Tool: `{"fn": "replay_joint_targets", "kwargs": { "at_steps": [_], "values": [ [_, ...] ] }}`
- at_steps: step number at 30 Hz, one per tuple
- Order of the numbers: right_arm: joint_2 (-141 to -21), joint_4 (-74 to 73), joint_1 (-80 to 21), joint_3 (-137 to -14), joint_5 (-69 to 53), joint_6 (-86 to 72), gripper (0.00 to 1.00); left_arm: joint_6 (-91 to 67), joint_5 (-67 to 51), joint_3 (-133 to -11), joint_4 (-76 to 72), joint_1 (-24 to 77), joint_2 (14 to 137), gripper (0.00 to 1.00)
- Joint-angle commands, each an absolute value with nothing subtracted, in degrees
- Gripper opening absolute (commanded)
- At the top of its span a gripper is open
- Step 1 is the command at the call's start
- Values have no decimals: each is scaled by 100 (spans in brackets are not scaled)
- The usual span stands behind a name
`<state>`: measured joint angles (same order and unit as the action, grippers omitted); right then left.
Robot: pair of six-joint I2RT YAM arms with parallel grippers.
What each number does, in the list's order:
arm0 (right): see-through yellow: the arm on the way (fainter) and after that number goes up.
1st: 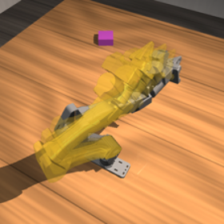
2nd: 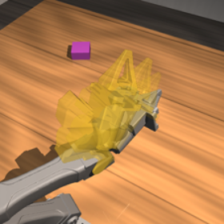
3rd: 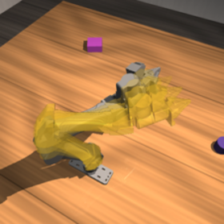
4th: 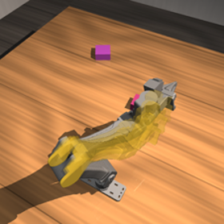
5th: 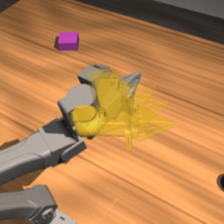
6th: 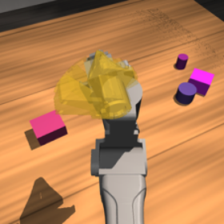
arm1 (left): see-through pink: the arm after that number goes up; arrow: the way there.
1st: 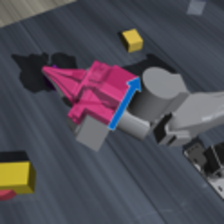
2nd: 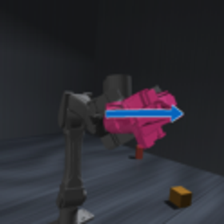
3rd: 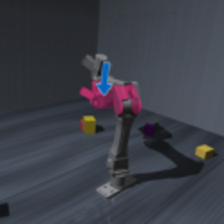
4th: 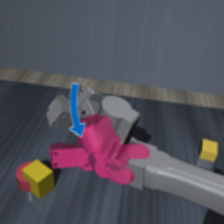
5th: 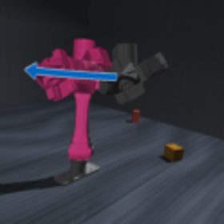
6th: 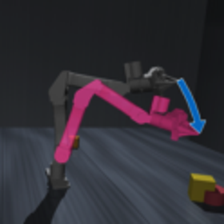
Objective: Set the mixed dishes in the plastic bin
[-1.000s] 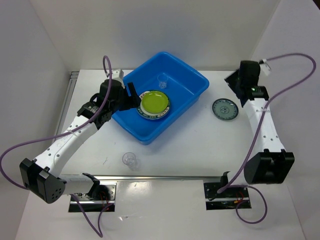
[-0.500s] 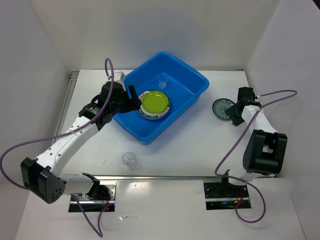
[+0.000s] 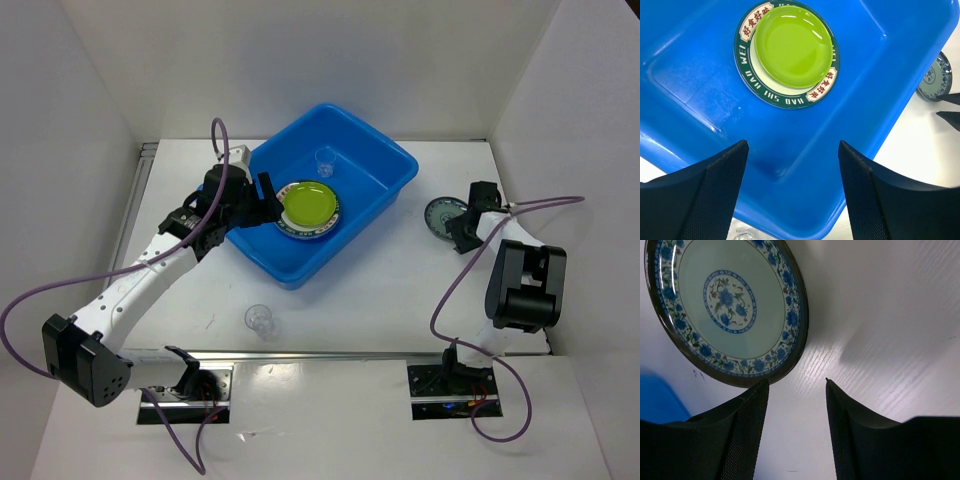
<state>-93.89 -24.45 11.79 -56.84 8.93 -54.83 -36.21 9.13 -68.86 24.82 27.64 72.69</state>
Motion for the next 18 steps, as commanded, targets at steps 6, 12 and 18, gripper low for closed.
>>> {"fn": "replay_joint_targets", "kwargs": {
  "at_steps": [6,12,18],
  "values": [
    [-9387,-1486,1213,-5335,1169,-6346,55,-3498,976,-6960,2285,2786,7374,80],
    [-9615,-1117,1213,-5150,1169,-6784,55,-3445,1028,-7014,2338,2786,7488,80],
    [-9668,-712,1213,-4958,1222,-6987,53,-3393,1028,-7066,2338,2786,7603,80]
  ]
}}
